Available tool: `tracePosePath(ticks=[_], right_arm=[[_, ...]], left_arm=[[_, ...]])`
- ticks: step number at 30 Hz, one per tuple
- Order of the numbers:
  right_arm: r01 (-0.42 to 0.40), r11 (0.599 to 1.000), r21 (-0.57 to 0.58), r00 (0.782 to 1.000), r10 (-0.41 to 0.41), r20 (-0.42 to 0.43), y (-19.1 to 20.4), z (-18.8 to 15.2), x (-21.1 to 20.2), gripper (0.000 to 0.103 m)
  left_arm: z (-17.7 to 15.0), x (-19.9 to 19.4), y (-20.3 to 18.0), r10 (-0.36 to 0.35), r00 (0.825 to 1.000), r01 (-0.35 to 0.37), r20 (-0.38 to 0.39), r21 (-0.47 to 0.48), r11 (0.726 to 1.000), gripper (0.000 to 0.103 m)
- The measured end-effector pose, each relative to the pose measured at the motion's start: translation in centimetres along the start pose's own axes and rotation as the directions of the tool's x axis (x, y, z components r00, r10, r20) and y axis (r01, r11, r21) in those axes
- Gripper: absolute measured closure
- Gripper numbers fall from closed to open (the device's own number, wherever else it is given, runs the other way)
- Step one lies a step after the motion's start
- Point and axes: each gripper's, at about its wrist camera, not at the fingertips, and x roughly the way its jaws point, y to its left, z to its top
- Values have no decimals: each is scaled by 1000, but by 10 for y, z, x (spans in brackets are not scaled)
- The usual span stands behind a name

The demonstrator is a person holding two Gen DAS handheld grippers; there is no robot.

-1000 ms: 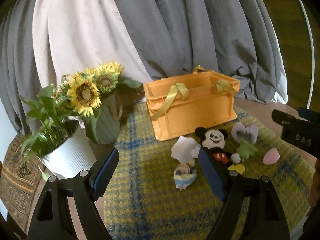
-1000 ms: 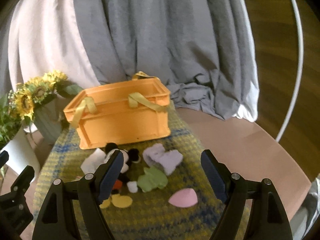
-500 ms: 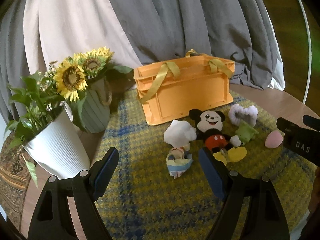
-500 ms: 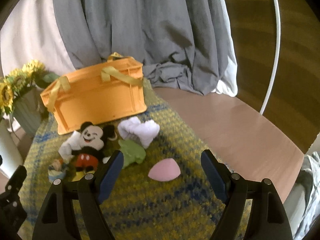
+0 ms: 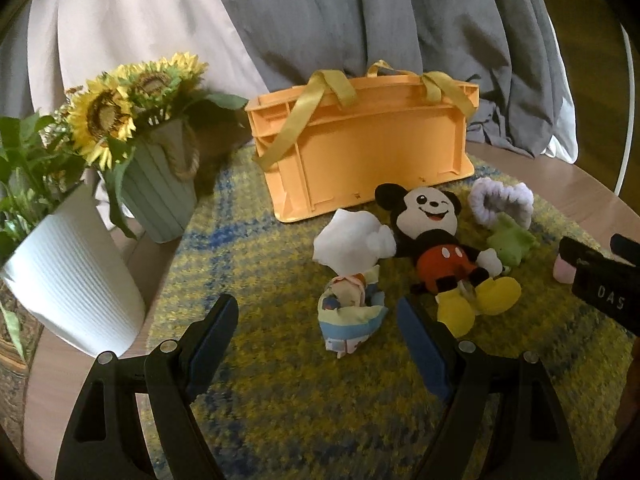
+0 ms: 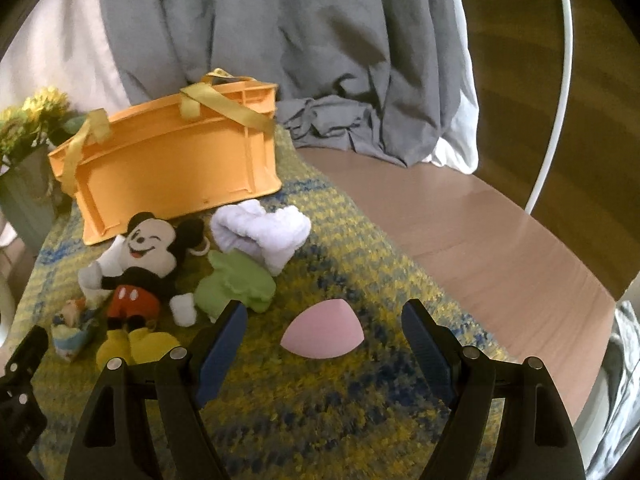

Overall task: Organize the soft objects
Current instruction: 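Grasp the small doll with the left gripper while the right gripper grasps the pink sponge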

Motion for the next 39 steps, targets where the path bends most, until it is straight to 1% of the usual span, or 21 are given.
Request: tracePosePath(ticks=[3, 7, 15, 19, 24, 25, 26, 27, 29, 33, 39], right_arm=[[4, 1000, 4, 999, -4, -34, -1, -2, 10, 23], [3, 1000, 27, 998, -1, -65, -3, -2, 20, 23], [18, 1000, 25, 995, -16, -103, -3, 0, 35, 23], [21, 999, 47, 992, -15, -125, -7, -1, 42, 24], [19, 999, 46, 990, -12, -141, -7, -2, 45, 33], [20, 999, 44, 989, -14, -144, -7, -2, 45, 37], [22, 999, 44, 989, -15, -144, -7, -2, 45, 40], [21, 999, 46, 990, -14, -143, -8, -2, 44, 41], [16, 999, 44, 990, -10, -143, -8, -3, 44, 49], [10, 999, 42, 991, -5, -137, -8, -4, 40, 52], [-4, 999, 37, 994, 8, -108, -12, -3, 29, 52]], left_arm=[[1, 9, -2, -12, 1000, 12, -16, -9, 1000, 22], [3, 24, -4, -28, 998, 28, -56, -11, 1000, 27], [6, 41, -7, -44, 996, 42, -82, -23, 999, 30], [8, 47, -9, -37, 995, 35, -92, -18, 999, 36], [7, 56, -10, -59, 989, 55, -134, -34, 998, 48], [7, 57, -11, -60, 988, 55, -140, -34, 998, 55], [7, 58, -12, -60, 987, 56, -148, -32, 998, 59], [6, 59, -12, -60, 986, 57, -153, -30, 998, 59], [5, 58, -12, -63, 986, 59, -154, -29, 998, 60], [4, 54, -13, -56, 987, 52, -152, -27, 998, 63], [4, 38, -16, -51, 991, 49, -127, -16, 999, 63]])
